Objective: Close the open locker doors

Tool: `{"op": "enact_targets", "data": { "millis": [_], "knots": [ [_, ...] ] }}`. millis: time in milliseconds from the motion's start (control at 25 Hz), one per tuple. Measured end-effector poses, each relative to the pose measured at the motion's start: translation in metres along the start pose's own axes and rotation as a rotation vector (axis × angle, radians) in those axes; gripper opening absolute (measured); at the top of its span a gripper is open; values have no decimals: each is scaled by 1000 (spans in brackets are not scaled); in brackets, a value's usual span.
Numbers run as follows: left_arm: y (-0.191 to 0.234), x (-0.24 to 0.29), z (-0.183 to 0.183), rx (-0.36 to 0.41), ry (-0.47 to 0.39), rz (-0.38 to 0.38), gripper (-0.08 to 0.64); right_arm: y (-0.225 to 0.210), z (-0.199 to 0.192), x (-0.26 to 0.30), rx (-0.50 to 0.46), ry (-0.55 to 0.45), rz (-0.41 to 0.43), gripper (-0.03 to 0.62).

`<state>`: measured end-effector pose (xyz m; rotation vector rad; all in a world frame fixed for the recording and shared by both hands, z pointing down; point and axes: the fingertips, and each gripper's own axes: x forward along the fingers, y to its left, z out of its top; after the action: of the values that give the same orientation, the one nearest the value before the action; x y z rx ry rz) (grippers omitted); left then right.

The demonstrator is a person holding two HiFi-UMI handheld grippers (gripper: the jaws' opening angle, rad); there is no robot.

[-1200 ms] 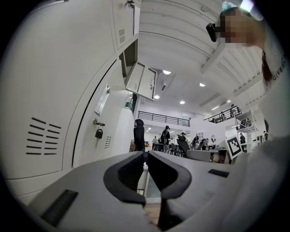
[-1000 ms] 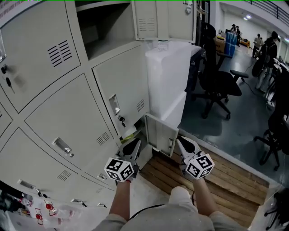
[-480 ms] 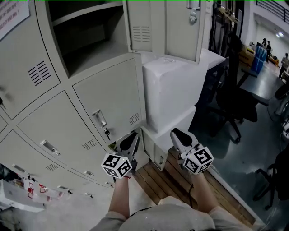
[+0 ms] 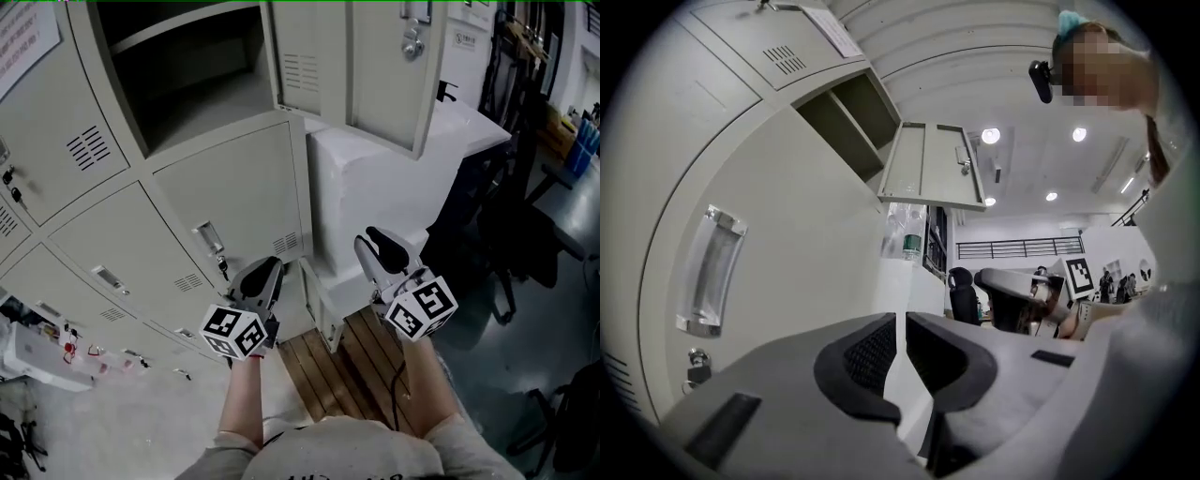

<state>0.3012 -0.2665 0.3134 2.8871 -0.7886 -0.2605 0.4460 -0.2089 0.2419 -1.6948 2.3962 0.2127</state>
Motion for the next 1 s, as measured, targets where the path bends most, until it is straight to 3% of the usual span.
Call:
{"op": "enact_targets", "data": {
  "millis": [320,480,1000],
  "knots": [
    [1,1,33,71,18,68,29,-23,92,21,13,-162,21,195],
    [6,-1,44,87,11,94,29,-29,128,23,-8,-222,13,215],
    [10,-15,61,165,21,164,29,-26,177,16,-39,-291,15,218]
  ]
}}
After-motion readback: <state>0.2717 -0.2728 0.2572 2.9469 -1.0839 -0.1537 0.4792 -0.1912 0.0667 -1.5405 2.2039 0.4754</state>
